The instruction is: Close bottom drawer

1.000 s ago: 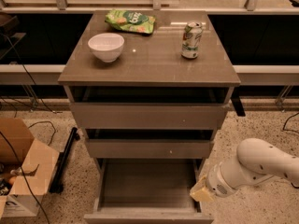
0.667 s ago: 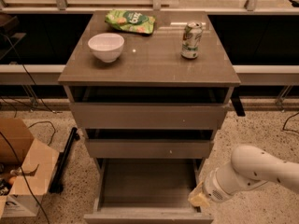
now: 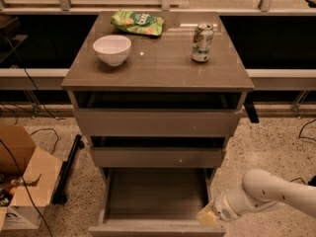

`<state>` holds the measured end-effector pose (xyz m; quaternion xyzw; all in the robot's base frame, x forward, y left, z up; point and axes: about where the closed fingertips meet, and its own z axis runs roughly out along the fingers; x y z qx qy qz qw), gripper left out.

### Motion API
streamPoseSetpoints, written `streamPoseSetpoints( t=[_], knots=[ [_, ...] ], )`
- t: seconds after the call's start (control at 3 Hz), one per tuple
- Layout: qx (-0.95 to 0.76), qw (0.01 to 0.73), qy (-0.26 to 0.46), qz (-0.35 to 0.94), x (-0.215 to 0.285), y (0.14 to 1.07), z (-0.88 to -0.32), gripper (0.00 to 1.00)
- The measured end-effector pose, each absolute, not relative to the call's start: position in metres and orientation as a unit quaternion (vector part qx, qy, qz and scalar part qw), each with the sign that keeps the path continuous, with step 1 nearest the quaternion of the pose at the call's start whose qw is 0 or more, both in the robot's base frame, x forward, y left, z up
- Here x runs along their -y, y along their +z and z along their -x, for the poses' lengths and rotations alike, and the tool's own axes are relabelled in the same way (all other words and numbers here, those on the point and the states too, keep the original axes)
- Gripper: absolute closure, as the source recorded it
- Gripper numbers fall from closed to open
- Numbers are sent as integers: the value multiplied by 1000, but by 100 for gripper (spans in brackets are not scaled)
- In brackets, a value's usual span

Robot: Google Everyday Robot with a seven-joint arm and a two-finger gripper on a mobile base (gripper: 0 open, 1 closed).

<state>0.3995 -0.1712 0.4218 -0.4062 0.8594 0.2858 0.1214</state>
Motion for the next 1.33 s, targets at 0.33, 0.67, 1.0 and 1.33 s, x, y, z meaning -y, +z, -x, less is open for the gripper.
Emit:
streamPoseSetpoints(
  t=[0.33, 0.67, 1.0, 1.33],
  knots=[
    [-858, 121, 328, 376, 183, 372, -412, 100],
    [-861, 121, 333, 365, 181, 351, -420, 100],
    [-869, 109, 321, 361, 178, 339, -422, 100],
    [-887, 81, 308, 334, 188, 295, -412, 100]
  ],
)
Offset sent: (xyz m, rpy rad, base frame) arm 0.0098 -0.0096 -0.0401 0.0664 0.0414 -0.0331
